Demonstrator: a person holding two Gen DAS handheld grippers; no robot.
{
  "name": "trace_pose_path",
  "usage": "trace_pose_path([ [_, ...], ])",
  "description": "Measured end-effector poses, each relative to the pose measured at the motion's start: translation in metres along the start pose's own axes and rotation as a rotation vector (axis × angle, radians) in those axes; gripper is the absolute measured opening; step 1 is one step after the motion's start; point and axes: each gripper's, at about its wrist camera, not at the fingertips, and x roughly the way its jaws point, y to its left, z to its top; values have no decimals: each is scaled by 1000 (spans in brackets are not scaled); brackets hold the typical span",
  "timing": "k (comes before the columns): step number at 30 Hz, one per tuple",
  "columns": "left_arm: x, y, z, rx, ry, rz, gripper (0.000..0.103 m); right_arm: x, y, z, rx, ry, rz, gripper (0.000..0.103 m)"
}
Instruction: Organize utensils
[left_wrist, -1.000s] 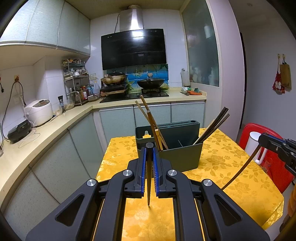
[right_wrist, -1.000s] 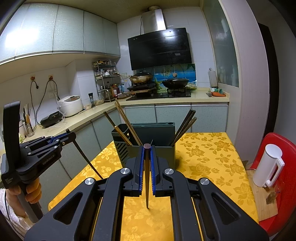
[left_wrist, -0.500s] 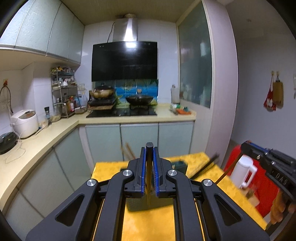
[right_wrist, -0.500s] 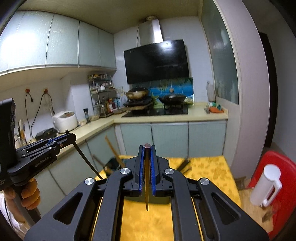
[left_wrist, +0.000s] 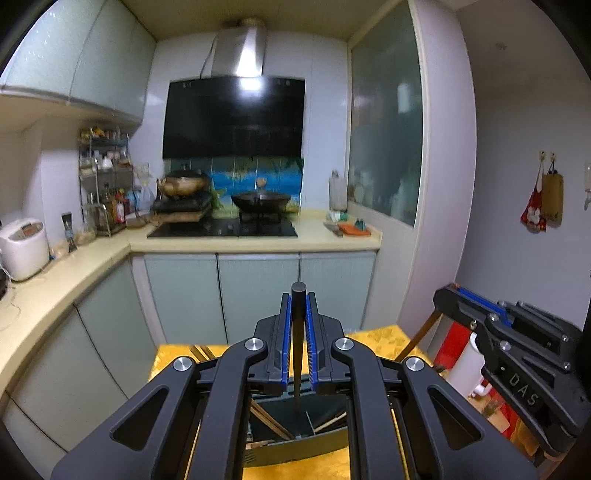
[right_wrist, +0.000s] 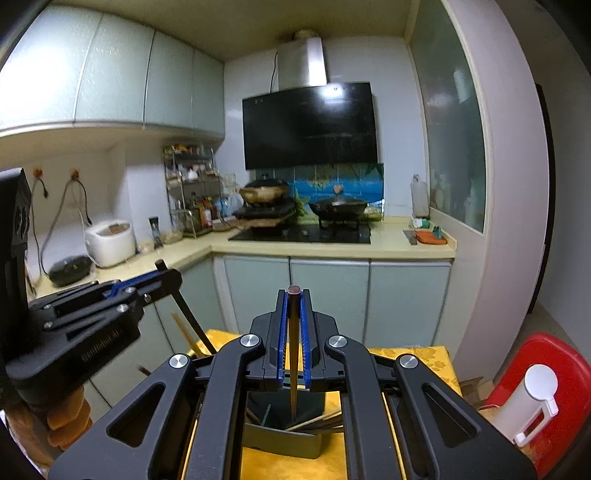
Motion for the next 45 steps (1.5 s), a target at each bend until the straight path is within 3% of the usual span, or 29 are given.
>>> trace_pose_path([
  [7, 39, 13, -33, -2, 113, -3, 7, 35, 1, -17, -25, 111, -9, 7],
  [13, 55, 23, -47, -27, 174, -1, 8, 57, 2, -23, 14, 177, 37, 9],
  [14, 54, 23, -48, -32, 176, -6, 17, 57, 2, -23, 13, 179, 37, 15],
  [15, 52, 26, -47, -40, 175, -9, 26, 58, 4, -22, 11, 179, 32, 32],
  [16, 49, 27, -46, -45, 166, -4, 47, 56, 4, -22, 16, 173, 26, 43],
  [17, 46, 29, -45, -48, 152, 5, 57, 52, 3, -22, 32, 155, 17, 57],
  [26, 0, 30, -37, -12, 28, 81, 83, 28, -4, -11, 66, 111, 6, 64],
  [36, -44, 29, -44, 15, -8, 140, 89, -19, 3, -15, 68, 56, -8, 80],
  [42, -71, 33, -62, 9, -11, 151, 93, -43, 15, -29, 61, 37, -9, 95],
  [45, -84, 32, -77, 19, -18, 165, 95, -51, 20, -37, 51, 30, -13, 96],
])
